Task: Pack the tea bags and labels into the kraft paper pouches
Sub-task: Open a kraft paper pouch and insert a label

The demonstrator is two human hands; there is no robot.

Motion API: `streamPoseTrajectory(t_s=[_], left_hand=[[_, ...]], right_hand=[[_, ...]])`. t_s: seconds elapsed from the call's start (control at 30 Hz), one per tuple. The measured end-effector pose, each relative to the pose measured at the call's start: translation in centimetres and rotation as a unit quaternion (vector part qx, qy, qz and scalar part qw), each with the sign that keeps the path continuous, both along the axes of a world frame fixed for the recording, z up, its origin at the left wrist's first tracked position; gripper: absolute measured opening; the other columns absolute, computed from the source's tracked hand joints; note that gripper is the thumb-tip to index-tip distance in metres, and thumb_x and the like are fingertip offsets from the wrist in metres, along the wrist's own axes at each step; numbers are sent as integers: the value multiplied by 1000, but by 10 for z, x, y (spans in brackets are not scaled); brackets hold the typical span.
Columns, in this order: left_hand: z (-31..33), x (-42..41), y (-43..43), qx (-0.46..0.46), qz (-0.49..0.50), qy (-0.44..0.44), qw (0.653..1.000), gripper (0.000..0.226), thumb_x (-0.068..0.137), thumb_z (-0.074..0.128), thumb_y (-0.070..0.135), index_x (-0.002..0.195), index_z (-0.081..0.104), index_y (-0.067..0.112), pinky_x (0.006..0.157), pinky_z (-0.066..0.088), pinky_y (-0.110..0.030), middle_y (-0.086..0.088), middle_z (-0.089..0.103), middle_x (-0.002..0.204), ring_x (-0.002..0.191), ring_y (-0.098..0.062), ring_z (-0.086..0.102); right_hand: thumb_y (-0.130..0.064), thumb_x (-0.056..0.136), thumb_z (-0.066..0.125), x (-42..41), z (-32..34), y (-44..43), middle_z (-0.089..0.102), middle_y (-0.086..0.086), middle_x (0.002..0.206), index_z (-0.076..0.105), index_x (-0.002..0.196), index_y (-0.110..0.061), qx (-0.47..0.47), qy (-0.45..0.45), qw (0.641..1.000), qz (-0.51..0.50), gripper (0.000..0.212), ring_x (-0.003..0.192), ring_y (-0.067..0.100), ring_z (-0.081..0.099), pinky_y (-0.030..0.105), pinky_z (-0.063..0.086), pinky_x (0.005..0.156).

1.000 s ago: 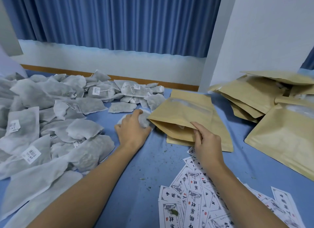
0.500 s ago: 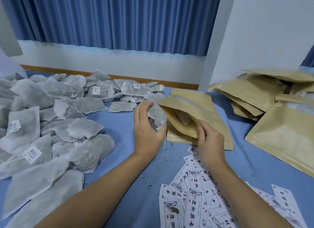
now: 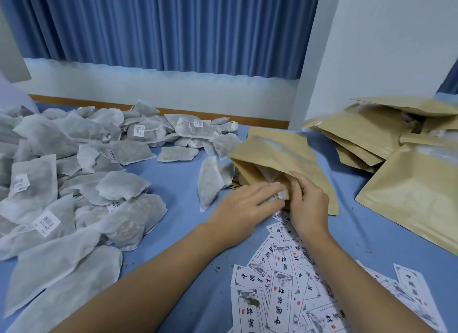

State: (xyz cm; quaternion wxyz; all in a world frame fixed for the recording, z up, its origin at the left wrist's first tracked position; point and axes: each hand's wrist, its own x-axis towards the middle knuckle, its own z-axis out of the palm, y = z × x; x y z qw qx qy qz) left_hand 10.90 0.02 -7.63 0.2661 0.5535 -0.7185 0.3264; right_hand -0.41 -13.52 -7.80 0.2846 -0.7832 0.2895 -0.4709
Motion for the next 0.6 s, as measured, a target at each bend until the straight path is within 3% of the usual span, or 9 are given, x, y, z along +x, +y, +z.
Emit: streamPoseTrajectory(t_s=[0.17, 0.23, 0.33, 0.37, 0.43, 0.47, 0.5, 0.6], left_hand=[[-1, -2, -4, 50, 94, 143, 984, 53, 99, 55, 3, 147, 47, 22, 91, 52, -39, 0, 43, 152, 130, -19, 49], [1, -10, -12, 67, 94, 225, 968, 61, 97, 53, -1, 150, 42, 27, 91, 52, -42, 5, 45, 149, 128, -19, 51], [2, -27, -29, 76, 115, 344, 929, 65, 90, 47, -6, 142, 40, 33, 78, 54, -49, 7, 59, 114, 100, -29, 62], [2, -30, -35, 80, 146, 357, 919, 60, 88, 46, -4, 135, 42, 33, 72, 54, -49, 3, 58, 101, 89, -32, 61], [7, -29, -51, 119, 234, 349, 900, 30, 91, 49, 5, 116, 50, 23, 65, 48, -45, -7, 61, 94, 87, -37, 62], [12, -25, -61, 147, 277, 351, 882, 13, 95, 50, 12, 104, 55, 19, 66, 46, -43, -11, 64, 98, 92, -39, 63], [18, -18, -73, 166, 297, 363, 867, 9, 98, 50, 18, 99, 59, 17, 71, 45, -41, -15, 65, 104, 99, -39, 63], [28, 17, -99, 244, 267, 433, 826, 36, 102, 45, 37, 132, 53, 18, 101, 38, -35, -9, 54, 135, 125, -31, 50]], right_hand=[[-11, 103, 51, 0, 1, -1, 74, -2, 112, 72, 122, -15, -2, 9, 1000, 4, 29, 97, 7, 63, 3, 38, 85], [-12, 103, 50, 0, 1, -1, 75, -4, 102, 72, 119, -18, -15, 7, 1000, 9, 28, 86, 1, 62, 3, 40, 79], [-10, 103, 50, 1, 1, -1, 75, -4, 96, 73, 117, -18, -17, -7, 1000, 8, 29, 79, -3, 58, -1, 37, 73], [-9, 102, 50, 1, 1, -1, 75, -2, 100, 72, 119, -16, -11, -13, 1000, 1, 29, 80, -3, 56, -2, 36, 73], [-7, 101, 53, 1, 1, 0, 72, -5, 98, 72, 122, -15, -23, -23, 999, -10, 29, 83, -2, 54, -4, 34, 73], [-6, 101, 54, 1, 1, 1, 69, -8, 95, 72, 123, -15, -33, -28, 999, -10, 30, 82, -2, 54, -3, 35, 73], [-6, 101, 54, 1, 2, 3, 67, -10, 93, 71, 124, -15, -41, -34, 999, -4, 30, 80, -1, 54, -2, 36, 72], [-7, 101, 55, 0, 4, 10, 66, -6, 80, 71, 124, -16, -71, -39, 997, 20, 30, 67, 1, 53, 3, 37, 65]])
